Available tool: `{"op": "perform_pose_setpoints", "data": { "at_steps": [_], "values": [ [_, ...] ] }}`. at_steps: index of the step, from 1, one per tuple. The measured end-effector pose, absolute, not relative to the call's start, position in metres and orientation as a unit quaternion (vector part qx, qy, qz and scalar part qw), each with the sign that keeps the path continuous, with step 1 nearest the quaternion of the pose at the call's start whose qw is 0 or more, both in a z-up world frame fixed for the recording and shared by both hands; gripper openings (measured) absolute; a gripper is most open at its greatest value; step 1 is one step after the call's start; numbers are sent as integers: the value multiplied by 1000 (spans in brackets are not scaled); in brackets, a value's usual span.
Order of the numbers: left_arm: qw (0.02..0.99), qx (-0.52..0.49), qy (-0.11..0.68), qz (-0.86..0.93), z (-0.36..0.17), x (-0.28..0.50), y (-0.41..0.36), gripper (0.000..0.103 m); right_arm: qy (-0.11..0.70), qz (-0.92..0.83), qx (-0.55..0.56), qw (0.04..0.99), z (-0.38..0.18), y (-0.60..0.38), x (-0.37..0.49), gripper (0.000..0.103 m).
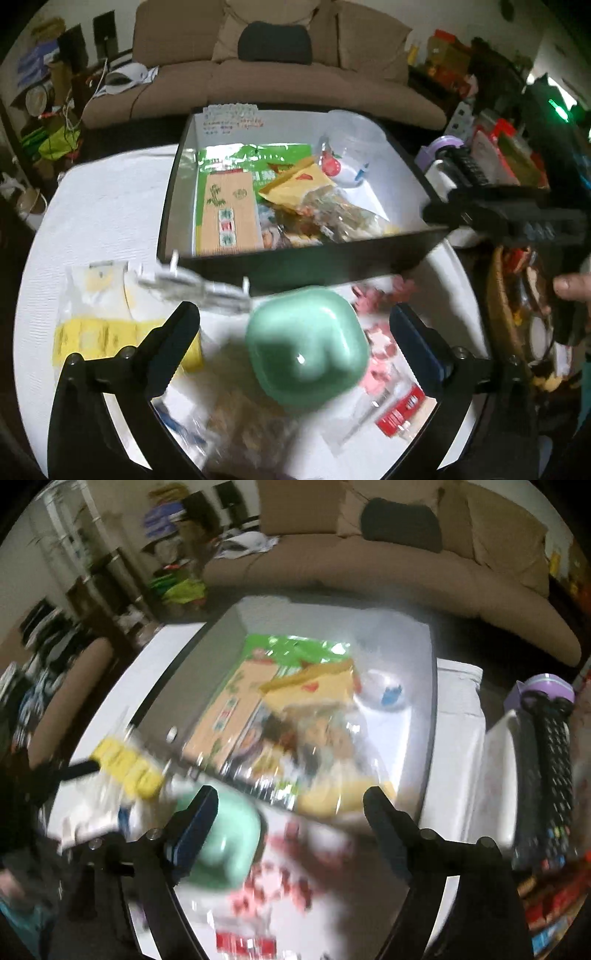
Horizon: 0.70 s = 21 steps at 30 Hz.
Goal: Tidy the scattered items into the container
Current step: 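Move the right gripper toward the gold-wrapped snack packet on the table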
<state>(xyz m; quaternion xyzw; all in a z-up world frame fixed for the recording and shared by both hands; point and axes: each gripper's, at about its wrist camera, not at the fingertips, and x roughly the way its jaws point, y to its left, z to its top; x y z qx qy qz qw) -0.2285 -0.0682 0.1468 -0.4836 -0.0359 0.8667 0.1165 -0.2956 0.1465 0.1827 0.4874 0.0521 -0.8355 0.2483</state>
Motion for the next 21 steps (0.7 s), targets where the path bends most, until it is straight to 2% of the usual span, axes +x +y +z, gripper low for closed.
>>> {"op": "perform_pose_setpoints", "data": {
  "at_steps": [8,14,21],
  "values": [
    [117,-488,-64,862,143,-146,-87,103,72,-840,470,262,181,175,-193,85],
    [80,-466,-62,879,147,-72,-123,103,70,-842,459,274,166,187,-122,85],
    [20,-446,-92,890,127,0,-166,103,82,-842,443,295,142,172,-53,86]
  ]
}}
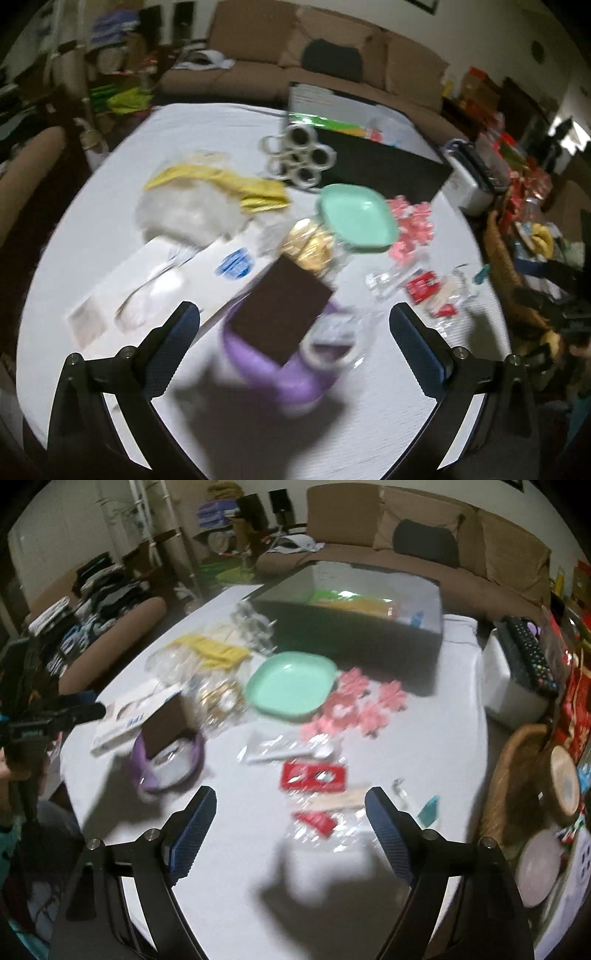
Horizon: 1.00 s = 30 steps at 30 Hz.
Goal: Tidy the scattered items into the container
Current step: 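Move the right gripper toward the gold-wrapped snack packet on the table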
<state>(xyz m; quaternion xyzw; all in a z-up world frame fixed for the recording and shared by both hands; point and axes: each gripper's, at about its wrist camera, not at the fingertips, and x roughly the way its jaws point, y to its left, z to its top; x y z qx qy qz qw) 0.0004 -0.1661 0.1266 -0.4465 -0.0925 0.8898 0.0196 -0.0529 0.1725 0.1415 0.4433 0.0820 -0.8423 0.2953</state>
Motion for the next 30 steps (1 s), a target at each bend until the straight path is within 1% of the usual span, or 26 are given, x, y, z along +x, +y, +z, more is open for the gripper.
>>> {"op": "perform_pose_setpoints", "data": {
  "at_steps": [4,8,13,20,26,30],
  "values": [
    [-5,-455,-133,881,104,23,-187,103,90,-838,440,309,126,159,-29,86],
    [-29,-453,-141,880,89,33,-208,103,91,-835,436,323,115,148,-21,86],
    [-56,-443,-153,882,82,27,-234,103,83,-836,429,333,110,134,-28,86],
    [-40,-432,-157,887,82,-7,-242,103,69,-833,426,346,108,112,-47,86],
    [-40,-424,-157,891,90,-56,-246,103,61,-832,416,363,108,67,-88,85],
    [-39,-419,-170,891,90,-86,-251,103,92,-829,403,376,103,15,-119,85]
  ]
}}
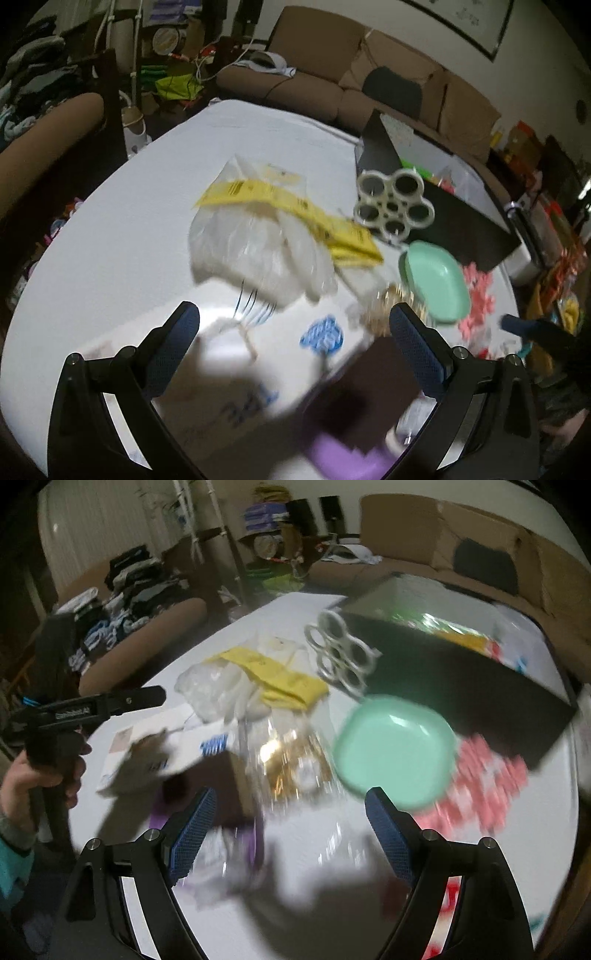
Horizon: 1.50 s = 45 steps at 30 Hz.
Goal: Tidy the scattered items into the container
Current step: 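Move the right gripper toward the gold-wrapped snack packet on the table, then grasp the gold-wrapped snack packet with the right gripper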
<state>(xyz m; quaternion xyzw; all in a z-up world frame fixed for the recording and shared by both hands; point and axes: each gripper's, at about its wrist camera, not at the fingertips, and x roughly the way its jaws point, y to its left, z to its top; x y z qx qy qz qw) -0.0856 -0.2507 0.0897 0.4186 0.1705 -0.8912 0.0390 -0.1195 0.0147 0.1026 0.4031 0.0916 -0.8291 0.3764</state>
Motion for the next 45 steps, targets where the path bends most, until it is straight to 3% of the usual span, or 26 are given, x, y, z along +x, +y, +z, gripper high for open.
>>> {"op": "perform_pose_setpoints", "data": {
  "at_steps": [6,11,17,20,21,28,45],
  "values": [
    [13,433,171,-885,85,-112,-246,103,127,-809,422,389,80,-38,-155,85],
    [4,438,220,-872,81,-123,-257,103,154,-796,443,382,55,-58,-167,86],
    [7,450,201,-870,77,-126,-249,103,161,-776,474,384,35,-70,-174,85],
    [2,452,194,-871,78,-126,-244,103,169,-771,474,390,35,-68,-170,74],
    [3,452,193,-871,78,-126,-244,103,175,-774,470,386,37,-67,-168,61],
    [1,445,211,-870,81,-123,-248,103,117,-788,469,381,56,-44,-171,40],
    [-48,399,227,-887,101,-129,-218,103,24,-852,393,346,177,12,-222,39]
  ]
}}
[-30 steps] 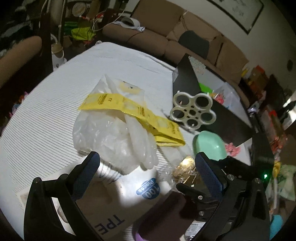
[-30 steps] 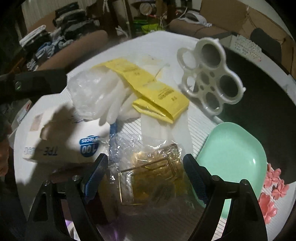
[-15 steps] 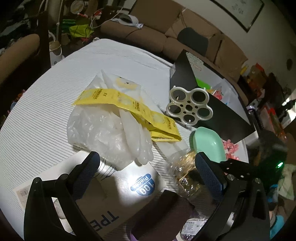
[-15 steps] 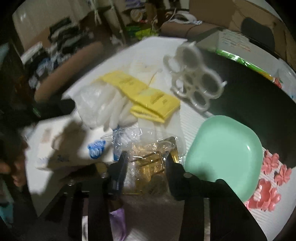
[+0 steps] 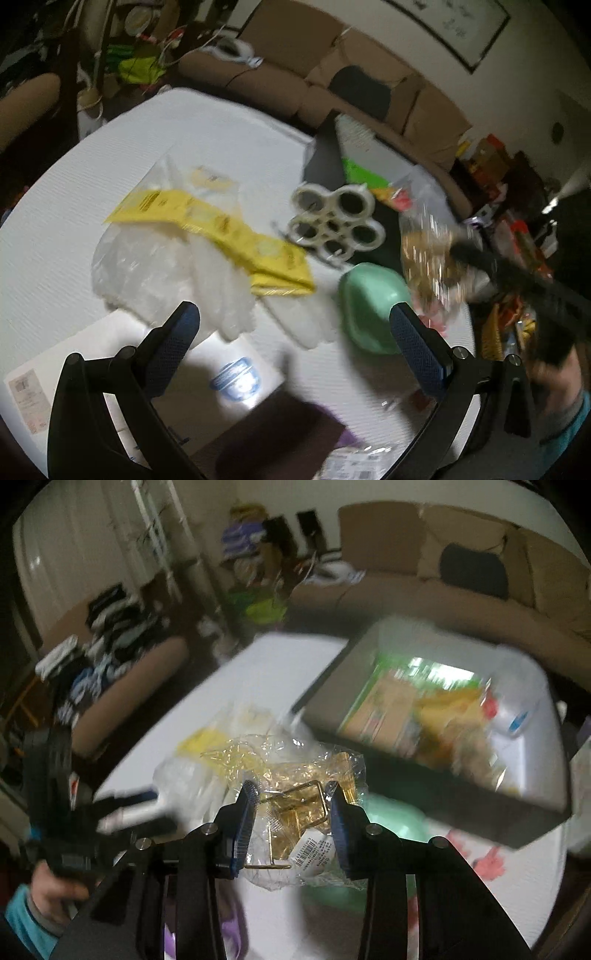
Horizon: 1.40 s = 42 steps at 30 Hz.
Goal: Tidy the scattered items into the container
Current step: 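Grasp the gold-wrapped snack packet with the right gripper, then drop the snack packet into the black box and open the right gripper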
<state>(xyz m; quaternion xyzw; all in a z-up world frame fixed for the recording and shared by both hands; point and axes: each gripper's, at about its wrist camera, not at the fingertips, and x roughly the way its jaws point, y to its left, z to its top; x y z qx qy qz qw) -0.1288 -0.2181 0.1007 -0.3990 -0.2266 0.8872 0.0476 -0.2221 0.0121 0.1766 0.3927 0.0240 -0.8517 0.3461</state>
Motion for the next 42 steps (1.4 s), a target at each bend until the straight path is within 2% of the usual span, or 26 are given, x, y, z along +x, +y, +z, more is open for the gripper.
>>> {"op": "perform_pose_setpoints", "data": {
  "at_steps": [5,11,14,26,31,33,36,37,40,42],
  "values": [
    [58,-353,-182,916,122,-155,-194,102,-18,-866,387,318,197,22,-271,39],
    [58,-338,-119,932,137,-187,-161,102,-75,-862,407,292,184,19,-332,39],
    [56,-342,-99,933,136,-197,-152,102,-70,-859,425,277,171,11,-357,39],
    [32,-328,-112,938,138,-210,-158,102,-64,-839,478,252,121,-7,-389,39],
    [30,-320,-118,939,142,-207,-161,102,-95,-837,479,248,115,-3,-397,40],
    [28,-317,-117,941,144,-207,-163,102,-115,-831,482,252,111,-1,-401,42],
    [27,-317,-118,941,145,-206,-166,102,-124,-821,502,241,108,2,-403,62],
    [26,-317,-120,940,146,-206,-167,102,-122,-823,500,240,110,5,-401,65],
    [24,-311,-125,942,149,-202,-173,102,-103,-832,486,249,131,23,-385,72],
    [22,-311,-126,942,150,-199,-174,102,-85,-839,475,254,147,39,-369,72]
  ]
}}
